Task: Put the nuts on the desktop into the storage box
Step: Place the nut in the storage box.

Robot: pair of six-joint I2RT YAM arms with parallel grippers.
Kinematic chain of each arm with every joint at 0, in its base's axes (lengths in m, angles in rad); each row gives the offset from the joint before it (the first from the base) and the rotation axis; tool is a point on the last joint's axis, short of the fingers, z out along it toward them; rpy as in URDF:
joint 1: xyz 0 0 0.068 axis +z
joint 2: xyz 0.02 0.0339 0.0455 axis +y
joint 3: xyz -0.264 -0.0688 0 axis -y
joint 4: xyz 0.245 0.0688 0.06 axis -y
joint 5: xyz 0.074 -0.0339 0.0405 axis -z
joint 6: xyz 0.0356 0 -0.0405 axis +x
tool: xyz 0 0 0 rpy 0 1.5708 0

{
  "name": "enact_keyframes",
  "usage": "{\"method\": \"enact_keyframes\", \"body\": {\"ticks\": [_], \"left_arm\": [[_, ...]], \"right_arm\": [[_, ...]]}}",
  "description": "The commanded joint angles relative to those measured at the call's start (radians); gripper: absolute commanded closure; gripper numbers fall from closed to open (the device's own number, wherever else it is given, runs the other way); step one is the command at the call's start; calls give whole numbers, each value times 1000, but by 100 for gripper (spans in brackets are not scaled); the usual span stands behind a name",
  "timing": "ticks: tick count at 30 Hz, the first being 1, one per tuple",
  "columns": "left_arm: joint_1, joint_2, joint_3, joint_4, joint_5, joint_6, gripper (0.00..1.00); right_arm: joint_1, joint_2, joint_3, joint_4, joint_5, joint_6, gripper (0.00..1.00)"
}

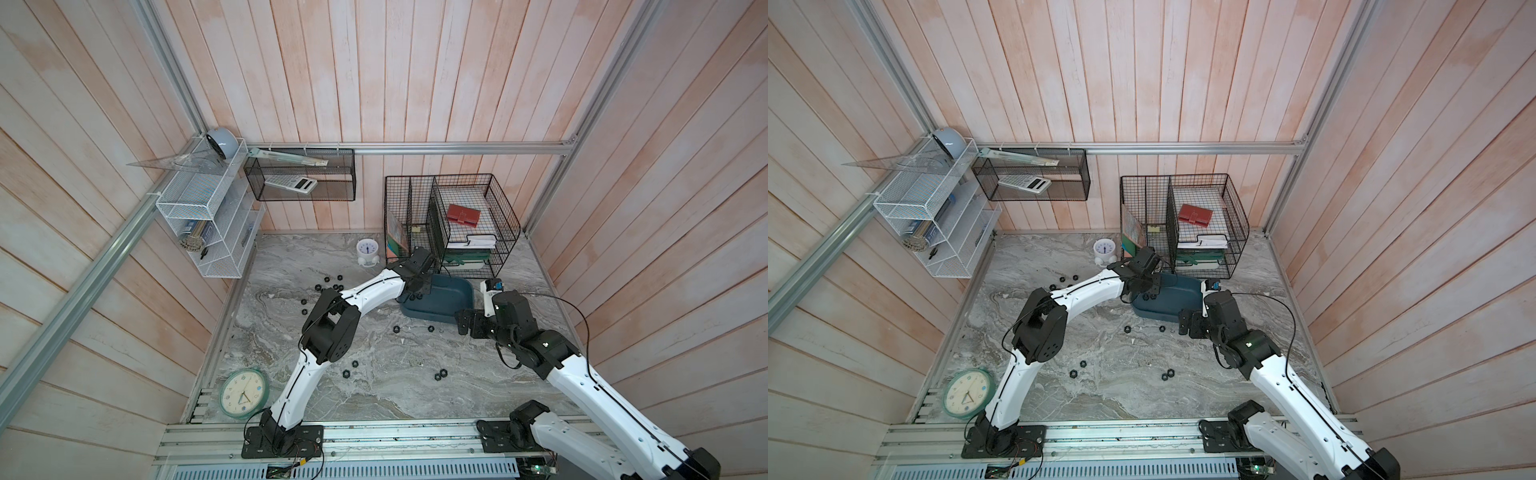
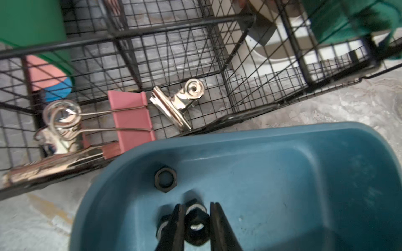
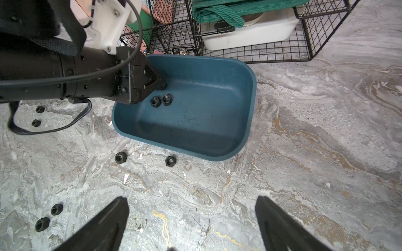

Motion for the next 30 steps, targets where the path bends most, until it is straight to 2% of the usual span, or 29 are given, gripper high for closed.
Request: {"method": "enact_keyframes", "body": {"ticks": [1,7,9,11,22,25,29,30], "left_arm": [[-7,32,48,41,23,27,78],[-6,66,79,31,27,33,75],[-6,67,80,28,29,36,70],[-6,63,80,25,31,41,53],[-5,-65,18,5,-1,41,41],[-3,-135,-33,5,-34,33,30],[9,-231,-125,11,-64,13,6],[14,-253,-149,12,-65,6,5]], "right_arm": [[5,-17,-10,-40,30,17,2],[5,-14,-11,-41,36,17,2],[5,-11,-11,-38,35,17,2],[5,-8,-12,-34,34,17,2],[5,31,-16,23,15,12,2],[5,44,-17,46,6,4,2],[5,71,-15,84,-14,-5,2],[5,81,-14,94,-20,-6,2]]}}
